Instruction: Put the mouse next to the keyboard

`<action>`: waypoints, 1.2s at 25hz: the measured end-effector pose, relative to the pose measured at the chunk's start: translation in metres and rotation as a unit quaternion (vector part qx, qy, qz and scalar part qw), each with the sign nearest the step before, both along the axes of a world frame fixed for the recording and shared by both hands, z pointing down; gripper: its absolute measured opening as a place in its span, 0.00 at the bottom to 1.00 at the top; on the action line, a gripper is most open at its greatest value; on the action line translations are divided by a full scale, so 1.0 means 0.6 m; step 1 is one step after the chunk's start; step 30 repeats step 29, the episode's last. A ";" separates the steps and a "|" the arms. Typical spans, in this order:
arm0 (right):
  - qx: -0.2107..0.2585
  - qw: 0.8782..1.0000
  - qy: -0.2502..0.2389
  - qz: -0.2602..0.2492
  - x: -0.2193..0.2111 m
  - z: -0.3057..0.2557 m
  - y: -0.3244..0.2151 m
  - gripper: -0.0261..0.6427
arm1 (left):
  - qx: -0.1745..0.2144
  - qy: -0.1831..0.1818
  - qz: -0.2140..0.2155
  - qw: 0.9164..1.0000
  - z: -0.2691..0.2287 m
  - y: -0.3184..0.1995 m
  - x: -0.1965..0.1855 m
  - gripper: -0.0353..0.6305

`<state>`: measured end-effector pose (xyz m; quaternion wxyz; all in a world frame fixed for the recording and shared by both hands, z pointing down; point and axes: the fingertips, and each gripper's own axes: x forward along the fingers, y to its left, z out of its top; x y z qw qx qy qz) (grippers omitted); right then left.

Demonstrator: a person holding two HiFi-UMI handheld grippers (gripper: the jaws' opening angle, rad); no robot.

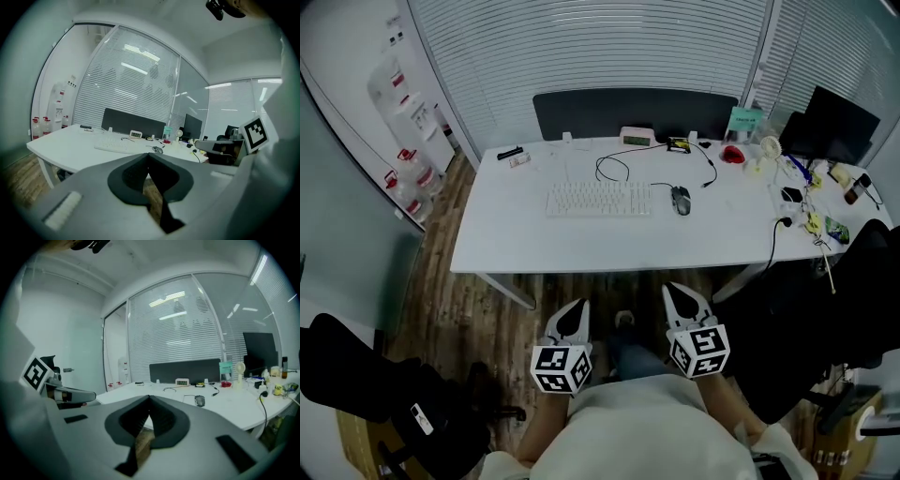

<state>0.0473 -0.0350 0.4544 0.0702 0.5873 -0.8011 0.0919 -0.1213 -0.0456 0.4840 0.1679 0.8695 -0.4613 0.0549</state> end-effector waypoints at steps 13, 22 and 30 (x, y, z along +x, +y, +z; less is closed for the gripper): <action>0.019 1.000 0.018 -0.013 -0.018 -0.019 0.023 0.04 | 0.010 0.007 0.004 1.000 -0.010 0.018 -0.008 0.07; 0.029 0.999 0.013 -0.016 -0.013 -0.032 0.014 0.04 | 0.011 0.007 0.004 1.000 -0.014 0.008 -0.002 0.07; 0.031 0.999 0.005 -0.009 0.003 -0.033 0.000 0.04 | 0.013 0.007 0.004 1.000 -0.021 -0.002 0.009 0.07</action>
